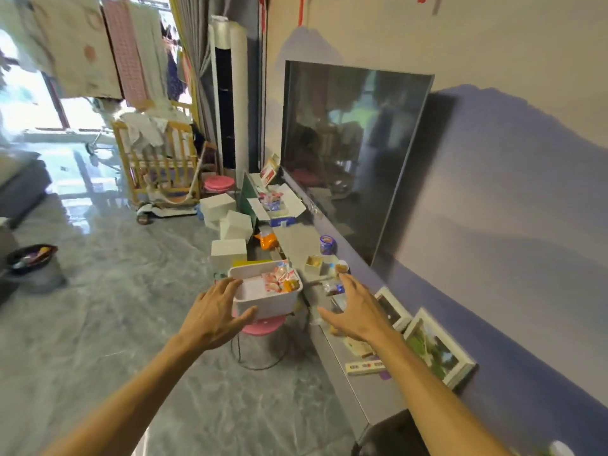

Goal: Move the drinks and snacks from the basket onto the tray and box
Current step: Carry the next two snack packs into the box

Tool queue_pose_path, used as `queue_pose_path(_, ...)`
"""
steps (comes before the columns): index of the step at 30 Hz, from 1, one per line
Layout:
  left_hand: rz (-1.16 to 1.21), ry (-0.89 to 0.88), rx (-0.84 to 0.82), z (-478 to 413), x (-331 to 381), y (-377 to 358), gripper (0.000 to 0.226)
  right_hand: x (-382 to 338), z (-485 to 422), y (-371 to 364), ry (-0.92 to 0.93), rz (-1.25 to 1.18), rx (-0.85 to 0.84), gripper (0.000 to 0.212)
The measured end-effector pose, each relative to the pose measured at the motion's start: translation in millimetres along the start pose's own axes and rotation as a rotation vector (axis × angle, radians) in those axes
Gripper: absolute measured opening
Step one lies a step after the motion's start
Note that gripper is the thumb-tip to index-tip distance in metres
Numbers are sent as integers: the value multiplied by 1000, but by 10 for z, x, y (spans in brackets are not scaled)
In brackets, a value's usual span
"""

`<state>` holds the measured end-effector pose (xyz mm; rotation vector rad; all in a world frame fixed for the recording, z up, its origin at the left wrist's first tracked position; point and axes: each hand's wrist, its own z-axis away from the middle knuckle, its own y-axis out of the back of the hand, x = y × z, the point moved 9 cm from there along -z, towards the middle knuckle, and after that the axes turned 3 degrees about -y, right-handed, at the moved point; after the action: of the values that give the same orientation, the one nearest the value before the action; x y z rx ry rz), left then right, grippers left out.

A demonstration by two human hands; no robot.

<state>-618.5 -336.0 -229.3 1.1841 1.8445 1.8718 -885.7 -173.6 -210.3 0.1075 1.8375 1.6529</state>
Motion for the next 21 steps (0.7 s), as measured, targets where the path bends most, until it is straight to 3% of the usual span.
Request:
queue_pose_path(7,-11,102,-38,-998,-674,-116,96,-309,-1410,-391,48,-17,-31,99)
queue_pose_path(17,36,178,-97,-2745,-1422,-481,89,-175,-3388,-926,-32,11,-189,105)
queue_pose_path(21,88,216,-172,-3269,-1651,-863,100,-65,-3939,-1305,-65,12,-272,102)
